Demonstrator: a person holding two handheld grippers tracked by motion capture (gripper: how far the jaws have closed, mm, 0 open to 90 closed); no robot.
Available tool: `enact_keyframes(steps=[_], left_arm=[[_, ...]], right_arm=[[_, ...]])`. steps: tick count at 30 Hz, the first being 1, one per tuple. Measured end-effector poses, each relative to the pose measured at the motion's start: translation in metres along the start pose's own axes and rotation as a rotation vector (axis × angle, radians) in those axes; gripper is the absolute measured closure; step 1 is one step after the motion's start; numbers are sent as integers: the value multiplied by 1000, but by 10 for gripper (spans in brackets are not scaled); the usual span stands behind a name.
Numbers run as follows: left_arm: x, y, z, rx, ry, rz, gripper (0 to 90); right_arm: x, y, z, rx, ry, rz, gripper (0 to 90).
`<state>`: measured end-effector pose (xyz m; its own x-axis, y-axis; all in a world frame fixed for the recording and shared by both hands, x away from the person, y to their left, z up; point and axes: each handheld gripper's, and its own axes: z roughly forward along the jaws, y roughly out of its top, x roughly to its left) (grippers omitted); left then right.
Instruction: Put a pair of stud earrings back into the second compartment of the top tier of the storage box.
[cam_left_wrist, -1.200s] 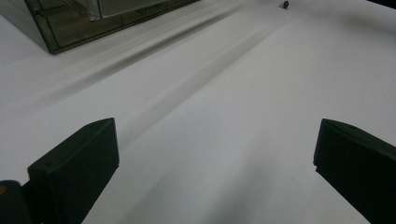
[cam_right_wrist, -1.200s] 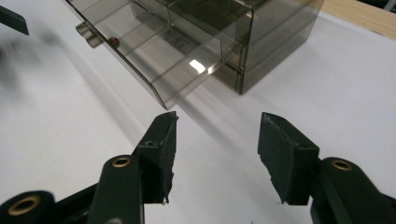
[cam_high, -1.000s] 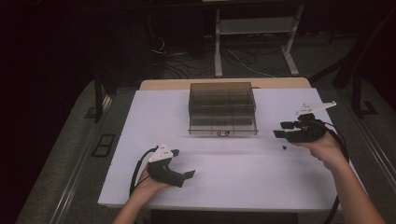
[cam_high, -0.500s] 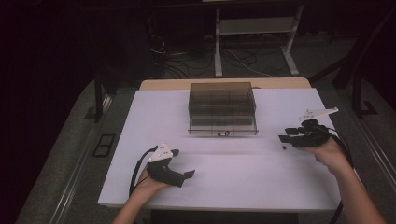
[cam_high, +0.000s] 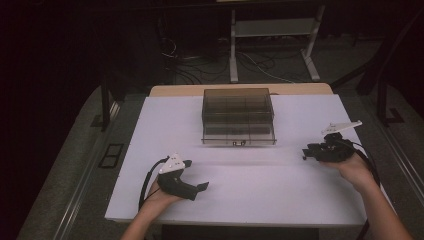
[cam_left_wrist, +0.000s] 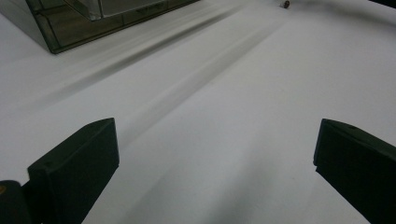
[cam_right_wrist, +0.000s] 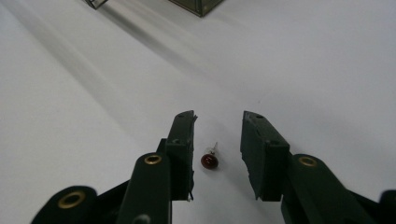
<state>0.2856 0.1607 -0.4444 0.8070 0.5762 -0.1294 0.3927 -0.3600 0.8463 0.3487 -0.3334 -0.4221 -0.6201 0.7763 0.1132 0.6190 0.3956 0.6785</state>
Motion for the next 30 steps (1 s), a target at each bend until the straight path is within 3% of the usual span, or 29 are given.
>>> enact_keyframes(steps=[21, 30], left_arm=[[0, 0, 0, 2, -4, 3, 0], [0, 0, 1, 4, -6, 2, 0]], right_arm=[[4, -10, 17, 71, -9, -4, 693], [7, -11, 21, 83, -41, -28, 727]])
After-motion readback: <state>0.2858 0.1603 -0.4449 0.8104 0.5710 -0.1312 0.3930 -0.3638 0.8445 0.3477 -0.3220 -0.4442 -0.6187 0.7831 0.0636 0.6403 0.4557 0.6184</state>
